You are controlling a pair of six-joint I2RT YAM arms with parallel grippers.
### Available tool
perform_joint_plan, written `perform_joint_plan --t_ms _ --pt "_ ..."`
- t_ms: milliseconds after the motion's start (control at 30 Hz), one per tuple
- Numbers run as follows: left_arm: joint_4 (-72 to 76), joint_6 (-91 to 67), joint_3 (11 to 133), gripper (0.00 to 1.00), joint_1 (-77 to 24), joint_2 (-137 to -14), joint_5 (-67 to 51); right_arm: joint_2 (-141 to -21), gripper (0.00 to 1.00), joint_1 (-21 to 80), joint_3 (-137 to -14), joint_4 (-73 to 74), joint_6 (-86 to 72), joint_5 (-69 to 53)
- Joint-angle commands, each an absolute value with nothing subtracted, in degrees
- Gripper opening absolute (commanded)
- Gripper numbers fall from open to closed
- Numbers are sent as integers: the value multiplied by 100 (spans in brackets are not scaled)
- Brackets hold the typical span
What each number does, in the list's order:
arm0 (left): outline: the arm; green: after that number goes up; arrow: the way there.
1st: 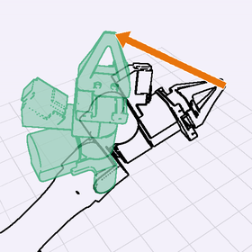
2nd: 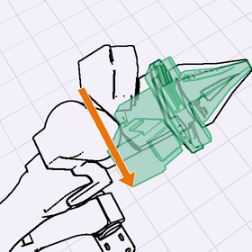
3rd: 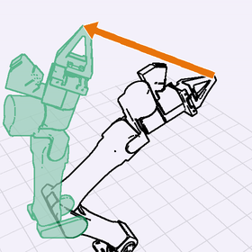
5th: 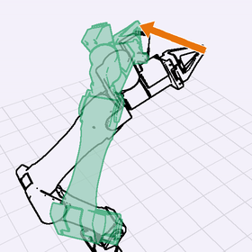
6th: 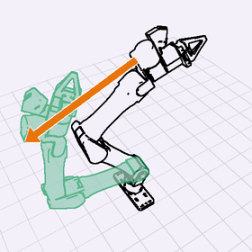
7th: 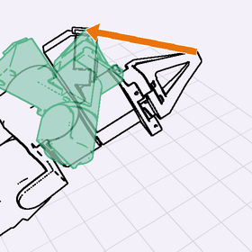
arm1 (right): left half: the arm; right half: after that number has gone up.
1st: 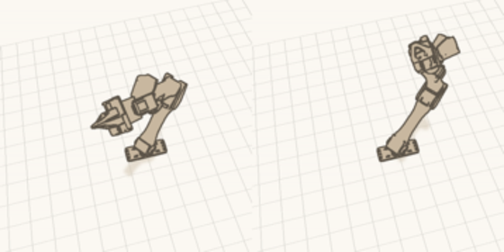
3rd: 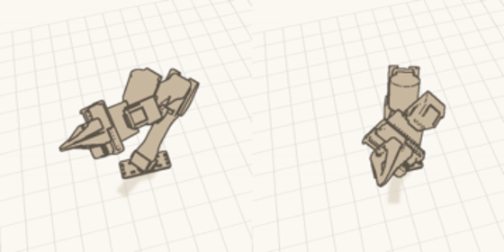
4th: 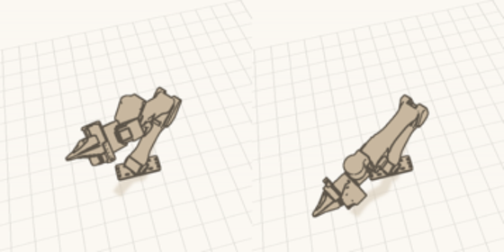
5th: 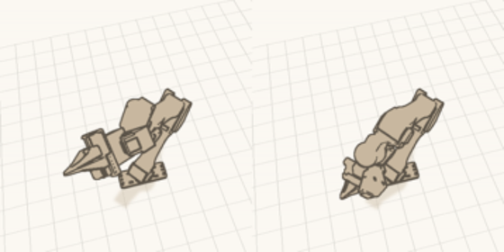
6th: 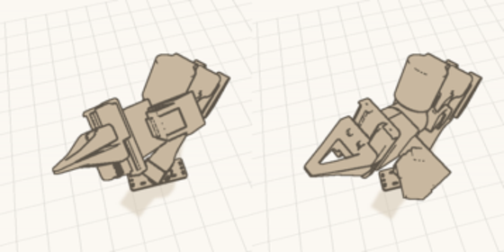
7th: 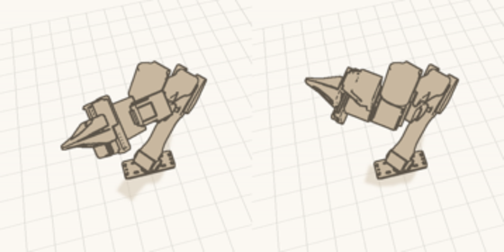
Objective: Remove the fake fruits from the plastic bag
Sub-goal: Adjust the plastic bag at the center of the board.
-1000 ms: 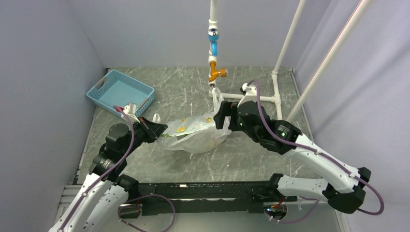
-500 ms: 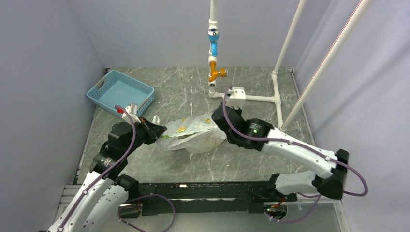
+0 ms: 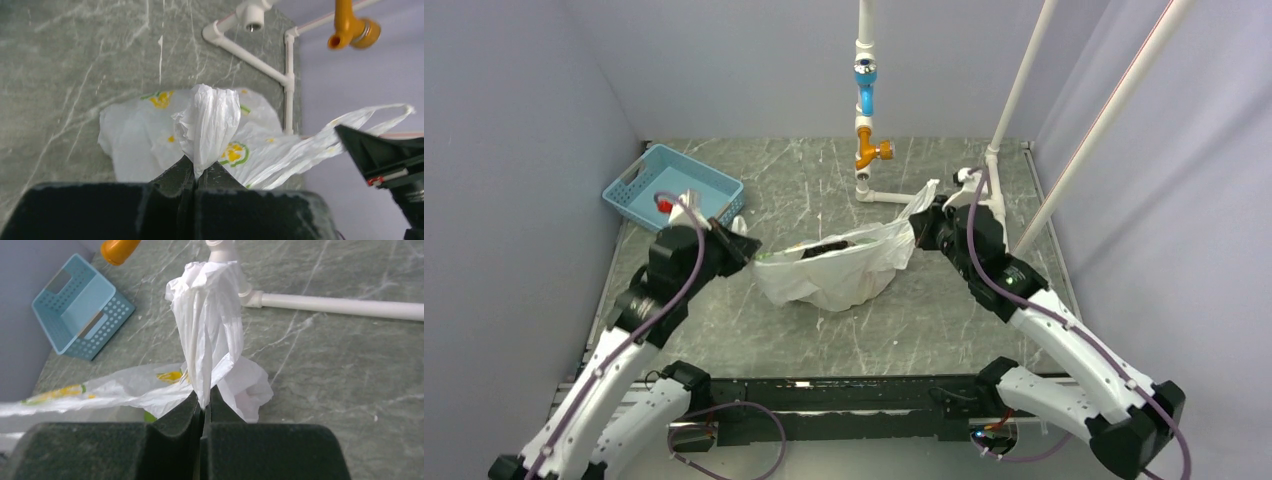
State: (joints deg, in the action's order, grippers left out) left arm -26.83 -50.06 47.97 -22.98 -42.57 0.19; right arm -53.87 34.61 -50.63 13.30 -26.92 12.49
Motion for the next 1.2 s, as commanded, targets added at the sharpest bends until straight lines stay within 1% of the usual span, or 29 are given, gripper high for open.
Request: perform_joint_plan --t_ms 0,67,133,200,267,367,433,567,667,700,767,800,833,867,900,933,1000,1167 --pt "-2762 -4604 6105 0 -2012 -5480 -142 -5875 0 2603 -5634 335 -2543 -712" --pt "-2927 -4426 6698 0 -1630 -6176 -448 -6198 0 2220 -5982 217 -2724 -1178" --pt "-3022 -4327 7158 0 -1275 -6509 -866 -6378 0 1923 -6179 42 -2925 -1600" --pt "-3143 -4218 7479 0 -995 -6531 -1102 -6398 0 1621 -6256 -136 -3131 -2045" --pt "-3084 -4056 7499 0 -836 -6247 -1197 -6228 0 1486 -6128 -213 -3214 -2331" --pt "-2872 -3860 6841 0 -775 -5688 -1389 -5747 0 1481 -5595 -238 -3184 -2696" --pt "-2978 -3763 6247 0 -757 -5290 -1391 -5290 0 1484 -4870 -467 -3256 -3062" --pt "-2878 -3823 4773 0 -732 -4320 -1234 -4662 0 1498 -3768 -688 -3332 -3764" --pt "-3046 -3884 4124 0 -721 -3607 -1068 -4277 0 1535 -3221 -701 -3325 -4097" --pt "-3179 -3854 4056 9 -722 -3422 -1044 -4185 0 1562 -3134 -637 -3291 -4127" --pt "-3479 -3682 4081 39 -721 -3093 -1124 -4094 0 1637 -3109 -415 -3158 -4133" --pt "-3624 -3594 4149 58 -721 -2972 -1210 -4084 0 1679 -3113 -366 -3114 -4150" --pt "-3788 -3503 4240 72 -721 -2863 -1288 -4103 0 1712 -3134 -339 -3112 -4194" --pt "-3940 -3405 4374 81 -721 -2764 -1394 -4138 0 1754 -3164 -336 -3118 -4235" --pt "-4070 -3322 4528 89 -721 -2686 -1533 -4172 0 1798 -3182 -334 -3128 -4242" --pt "-4198 -3232 4699 93 -721 -2621 -1702 -4196 0 1839 -3198 -329 -3124 -4212" --pt "-4422 -3116 5122 96 -723 -2537 -2155 -4196 0 1940 -3199 -359 -3118 -4164" --pt "-4465 -3164 5758 97 -721 -2475 -3496 -4160 0 2163 -3221 -354 -3110 -3972"
